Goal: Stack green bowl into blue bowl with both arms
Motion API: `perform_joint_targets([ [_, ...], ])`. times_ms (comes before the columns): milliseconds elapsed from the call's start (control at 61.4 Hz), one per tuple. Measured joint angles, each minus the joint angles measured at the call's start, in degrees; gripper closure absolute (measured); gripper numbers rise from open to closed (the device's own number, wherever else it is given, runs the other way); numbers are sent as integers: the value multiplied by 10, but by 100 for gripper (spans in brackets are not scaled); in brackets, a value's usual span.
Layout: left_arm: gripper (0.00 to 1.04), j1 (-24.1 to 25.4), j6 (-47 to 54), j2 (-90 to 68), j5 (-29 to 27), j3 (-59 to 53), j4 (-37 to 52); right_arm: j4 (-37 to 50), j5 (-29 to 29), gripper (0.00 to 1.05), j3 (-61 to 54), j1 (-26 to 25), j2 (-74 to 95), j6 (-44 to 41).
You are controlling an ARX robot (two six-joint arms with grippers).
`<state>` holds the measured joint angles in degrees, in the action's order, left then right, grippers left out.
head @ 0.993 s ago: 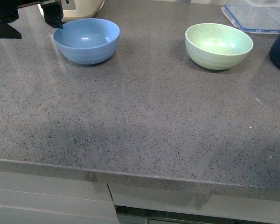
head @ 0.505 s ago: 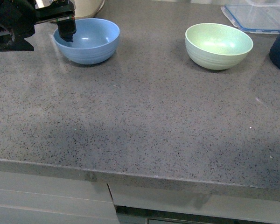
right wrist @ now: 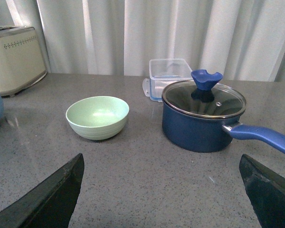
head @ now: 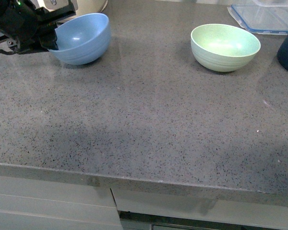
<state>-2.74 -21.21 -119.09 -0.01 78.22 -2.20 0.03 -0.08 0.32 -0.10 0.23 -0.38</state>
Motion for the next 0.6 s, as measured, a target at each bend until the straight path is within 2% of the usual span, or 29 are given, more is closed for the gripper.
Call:
perform_joint_targets([
  [293, 101, -19, -10, 6, -3, 11, -8, 0, 0, 10, 0, 0, 0, 0],
  [603, 101, -71, -34, 2, -9, 84, -31, 0, 0, 10, 0, 0, 0, 0],
])
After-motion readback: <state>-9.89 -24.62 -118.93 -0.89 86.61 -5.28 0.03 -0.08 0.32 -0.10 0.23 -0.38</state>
